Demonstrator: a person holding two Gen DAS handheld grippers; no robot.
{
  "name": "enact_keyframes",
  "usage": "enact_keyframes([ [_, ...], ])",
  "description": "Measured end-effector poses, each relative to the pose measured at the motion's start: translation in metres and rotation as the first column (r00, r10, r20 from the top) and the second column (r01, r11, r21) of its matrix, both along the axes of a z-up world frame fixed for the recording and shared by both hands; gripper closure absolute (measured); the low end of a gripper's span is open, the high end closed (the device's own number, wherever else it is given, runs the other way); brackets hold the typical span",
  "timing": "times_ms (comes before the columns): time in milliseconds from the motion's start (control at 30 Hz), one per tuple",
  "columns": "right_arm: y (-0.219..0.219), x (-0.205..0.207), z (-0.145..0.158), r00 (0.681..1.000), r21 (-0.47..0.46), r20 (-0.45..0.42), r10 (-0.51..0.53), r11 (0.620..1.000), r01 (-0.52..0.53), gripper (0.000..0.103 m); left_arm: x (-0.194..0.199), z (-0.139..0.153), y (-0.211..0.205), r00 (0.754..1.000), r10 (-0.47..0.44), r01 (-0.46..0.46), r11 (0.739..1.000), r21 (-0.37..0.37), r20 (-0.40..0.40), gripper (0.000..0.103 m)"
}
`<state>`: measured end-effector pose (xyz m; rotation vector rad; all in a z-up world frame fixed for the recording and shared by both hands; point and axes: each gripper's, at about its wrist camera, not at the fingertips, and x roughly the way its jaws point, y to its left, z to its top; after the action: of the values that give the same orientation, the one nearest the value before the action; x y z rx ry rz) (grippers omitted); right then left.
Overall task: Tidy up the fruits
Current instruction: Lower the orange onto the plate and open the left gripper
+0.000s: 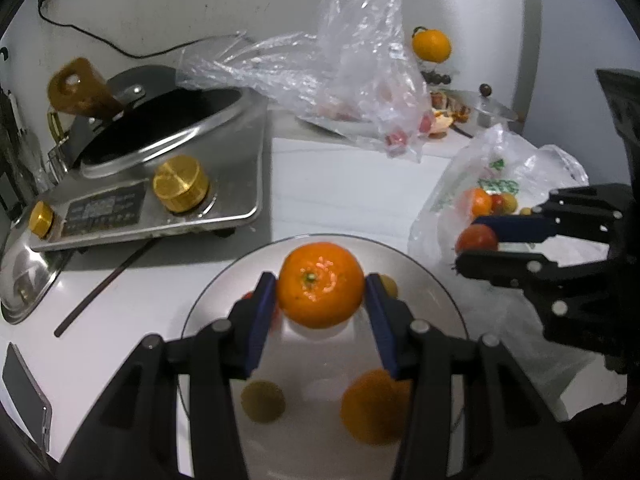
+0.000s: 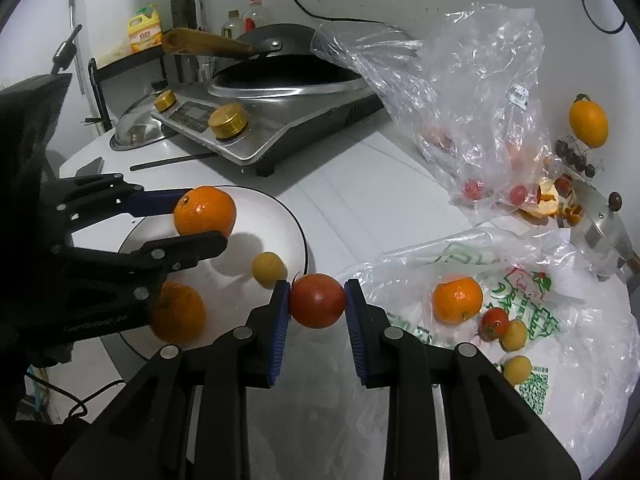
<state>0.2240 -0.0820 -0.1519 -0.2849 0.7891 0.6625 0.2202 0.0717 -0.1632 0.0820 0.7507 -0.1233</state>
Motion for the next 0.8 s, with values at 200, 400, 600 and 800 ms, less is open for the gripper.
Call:
enact_keyframes([
  [200,-0.001,0.015,-0.005,1.000,0.017,-0.015,0.003,1.000,-0.002,0.073,0.019,-0.010,-0.005,0.999,-0.008,0.009,1.000,0.014,-0.051,0.056],
  [400,-0.004,0.025,-0.011,1.000,0.029,-0.031,-0.002,1.000,0.003,0.073,0.029,-0.018,-0.004,0.996,-0.003,0.004,1.000,0.020,-0.084,0.056],
  [600,-0.005,0.026,-0.013,0.999,0.027,-0.035,-0.004,1.000,0.005,0.073,0.034,-0.022,-0.004,0.994,0.006,-0.004,1.000,0.023,-0.109,0.055],
  [800,-0.004,0.024,-0.010,1.000,0.022,-0.026,-0.006,1.000,0.007,0.073,0.028,-0.016,-0.003,0.996,0.006,-0.005,1.000,0.010,-0.086,0.051],
])
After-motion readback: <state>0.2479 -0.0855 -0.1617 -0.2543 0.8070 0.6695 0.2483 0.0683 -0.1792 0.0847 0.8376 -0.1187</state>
